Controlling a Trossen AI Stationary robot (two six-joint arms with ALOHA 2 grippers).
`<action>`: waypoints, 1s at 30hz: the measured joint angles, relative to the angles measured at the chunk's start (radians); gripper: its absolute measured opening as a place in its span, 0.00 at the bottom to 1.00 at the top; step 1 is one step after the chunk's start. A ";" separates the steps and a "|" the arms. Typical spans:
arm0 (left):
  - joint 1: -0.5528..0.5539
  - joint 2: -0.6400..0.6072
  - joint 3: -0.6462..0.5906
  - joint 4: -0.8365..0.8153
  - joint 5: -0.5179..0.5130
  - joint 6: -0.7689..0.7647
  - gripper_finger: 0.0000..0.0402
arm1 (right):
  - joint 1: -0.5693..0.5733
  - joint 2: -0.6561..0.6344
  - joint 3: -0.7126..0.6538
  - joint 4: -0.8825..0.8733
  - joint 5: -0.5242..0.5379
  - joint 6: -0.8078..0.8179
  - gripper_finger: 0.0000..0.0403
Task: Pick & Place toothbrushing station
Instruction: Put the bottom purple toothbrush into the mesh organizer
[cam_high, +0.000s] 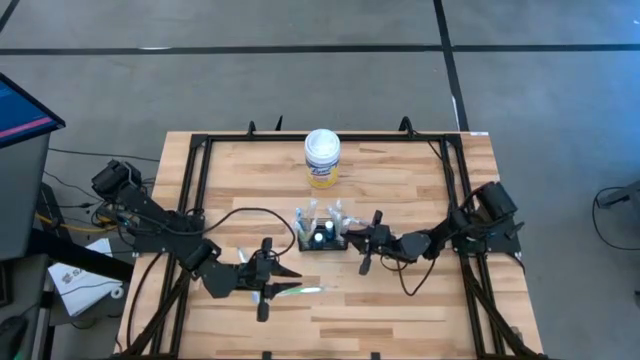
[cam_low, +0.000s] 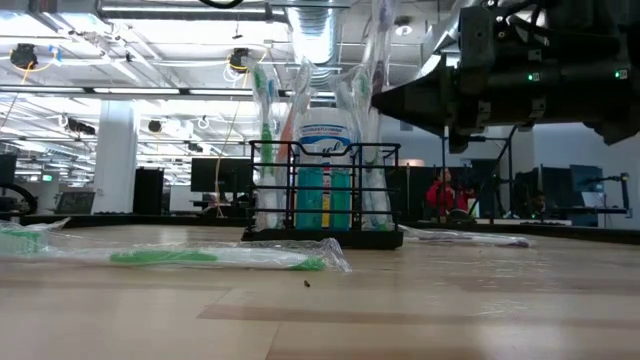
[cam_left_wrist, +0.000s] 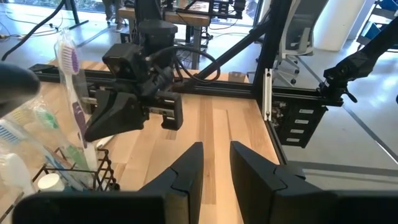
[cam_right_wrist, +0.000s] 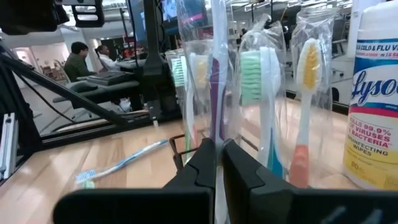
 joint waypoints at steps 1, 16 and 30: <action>0.000 0.000 0.000 0.000 0.000 0.000 0.18 | 0.000 -0.001 0.000 -0.004 0.000 0.002 0.00; 0.000 0.000 0.000 0.000 0.001 0.000 0.18 | -0.005 -0.003 0.000 -0.059 0.000 0.039 0.04; 0.000 -0.001 0.000 0.000 0.004 0.000 0.18 | -0.012 -0.003 0.000 -0.067 -0.018 0.066 0.17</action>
